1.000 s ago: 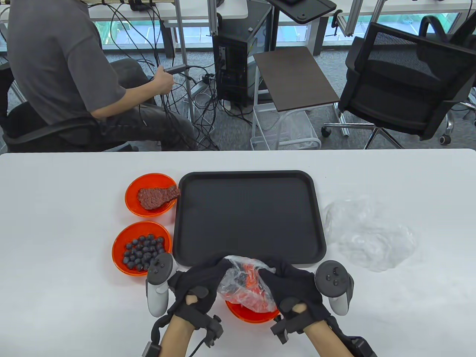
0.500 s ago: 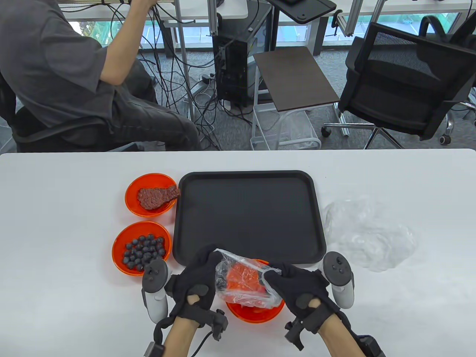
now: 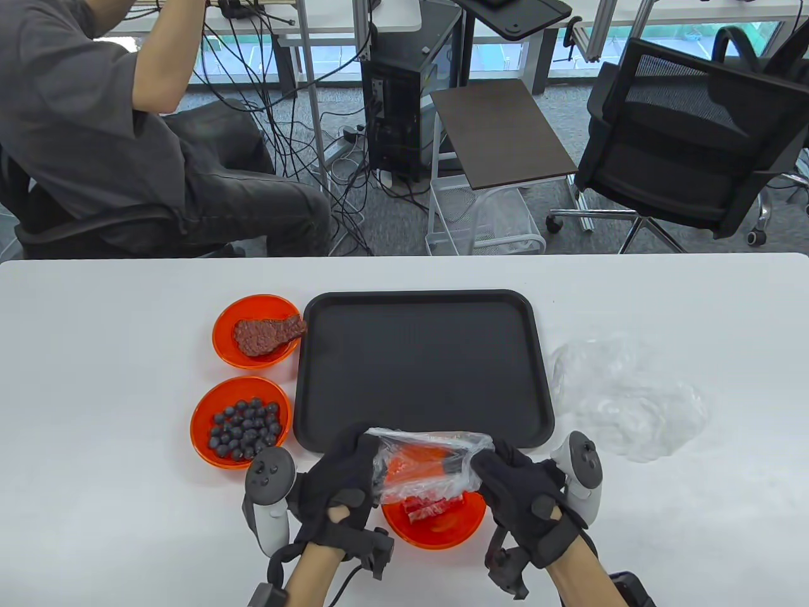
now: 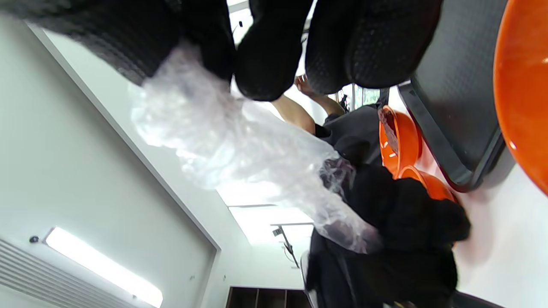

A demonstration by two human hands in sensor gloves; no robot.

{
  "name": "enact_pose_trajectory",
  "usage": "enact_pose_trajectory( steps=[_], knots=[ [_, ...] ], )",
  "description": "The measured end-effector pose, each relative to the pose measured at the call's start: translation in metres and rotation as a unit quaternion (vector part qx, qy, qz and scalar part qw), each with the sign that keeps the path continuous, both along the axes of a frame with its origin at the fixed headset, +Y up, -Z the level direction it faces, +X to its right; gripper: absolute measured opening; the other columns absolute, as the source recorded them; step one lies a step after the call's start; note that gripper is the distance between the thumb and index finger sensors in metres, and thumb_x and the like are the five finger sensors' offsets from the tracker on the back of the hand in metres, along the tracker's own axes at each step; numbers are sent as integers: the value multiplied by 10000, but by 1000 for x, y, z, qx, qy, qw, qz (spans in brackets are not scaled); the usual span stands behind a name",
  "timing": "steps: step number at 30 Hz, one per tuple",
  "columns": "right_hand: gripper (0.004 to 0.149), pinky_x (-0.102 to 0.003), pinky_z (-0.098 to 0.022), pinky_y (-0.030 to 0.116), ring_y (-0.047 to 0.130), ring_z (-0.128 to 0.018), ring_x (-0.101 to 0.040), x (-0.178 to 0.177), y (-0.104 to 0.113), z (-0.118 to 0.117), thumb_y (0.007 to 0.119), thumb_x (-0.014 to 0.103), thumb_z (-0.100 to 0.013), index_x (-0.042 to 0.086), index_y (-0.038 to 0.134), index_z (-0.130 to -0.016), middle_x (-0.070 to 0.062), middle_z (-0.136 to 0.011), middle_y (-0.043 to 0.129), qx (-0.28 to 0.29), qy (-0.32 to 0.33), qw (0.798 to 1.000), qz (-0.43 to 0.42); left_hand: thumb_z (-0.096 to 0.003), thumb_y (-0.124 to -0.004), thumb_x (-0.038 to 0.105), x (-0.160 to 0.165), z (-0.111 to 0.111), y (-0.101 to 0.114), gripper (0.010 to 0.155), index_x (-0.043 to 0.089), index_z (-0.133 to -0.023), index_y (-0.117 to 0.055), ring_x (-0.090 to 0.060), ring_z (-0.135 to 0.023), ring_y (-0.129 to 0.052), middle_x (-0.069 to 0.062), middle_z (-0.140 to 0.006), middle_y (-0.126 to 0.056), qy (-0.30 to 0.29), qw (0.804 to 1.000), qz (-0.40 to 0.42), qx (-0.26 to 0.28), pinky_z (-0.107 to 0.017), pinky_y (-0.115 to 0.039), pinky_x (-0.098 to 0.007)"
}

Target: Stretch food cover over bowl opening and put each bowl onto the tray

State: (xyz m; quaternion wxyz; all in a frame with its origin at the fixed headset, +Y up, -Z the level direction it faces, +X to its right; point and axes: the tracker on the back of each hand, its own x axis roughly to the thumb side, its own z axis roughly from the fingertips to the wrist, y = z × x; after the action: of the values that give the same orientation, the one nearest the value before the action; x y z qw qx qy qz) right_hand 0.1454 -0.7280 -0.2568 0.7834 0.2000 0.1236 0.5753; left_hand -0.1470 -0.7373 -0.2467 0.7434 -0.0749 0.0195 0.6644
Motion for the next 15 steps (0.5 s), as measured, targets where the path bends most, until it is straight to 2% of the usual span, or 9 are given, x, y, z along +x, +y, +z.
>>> enact_pose_trajectory(
  steps=[4,7,9,12,15],
  knots=[
    [430,-511,-551,800,861,-800,-408,-2,-2,2,699,444,-559,293,735,-960,-109,-994,753,-16,-27,998,-58,-522,-748,502,11,3,1,462,294,-931,-806,-130,-231,-1010,110,-401,-1010,-9,998,-53,21,-257,-928,-360],
    [443,-508,-567,811,929,-813,-365,-7,-4,4,663,429,-562,292,693,-982,-36,-933,861,-30,-30,993,-113,-517,-749,501,21,5,0,464,290,-926,-810,-128,-224,-1013,111,-391,-1013,-17,995,-90,30,-250,-931,-359],
    [444,-517,-562,809,954,-778,-346,-10,-6,6,646,419,-567,287,672,-989,-33,-902,863,-46,-31,989,-140,-517,-745,500,27,6,-3,465,290,-928,-805,-124,-225,-1016,115,-391,-1012,-21,994,-102,31,-251,-934,-356],
    [443,-477,-455,860,1001,-582,-228,-4,-8,8,621,417,-570,281,651,-991,-39,-832,840,-58,-82,992,-73,-519,-737,502,27,6,-3,465,294,-931,-795,-122,-236,-1021,121,-401,-1011,-15,996,-85,33,-259,-938,-353],
    [445,-455,-408,876,998,-526,-197,3,-8,9,610,422,-569,279,645,-988,-49,-831,828,-53,-126,991,-11,-520,-731,505,22,7,0,465,297,-932,-790,-119,-249,-1026,125,-411,-1011,0,996,-74,46,-269,-941,-350]
  ],
)
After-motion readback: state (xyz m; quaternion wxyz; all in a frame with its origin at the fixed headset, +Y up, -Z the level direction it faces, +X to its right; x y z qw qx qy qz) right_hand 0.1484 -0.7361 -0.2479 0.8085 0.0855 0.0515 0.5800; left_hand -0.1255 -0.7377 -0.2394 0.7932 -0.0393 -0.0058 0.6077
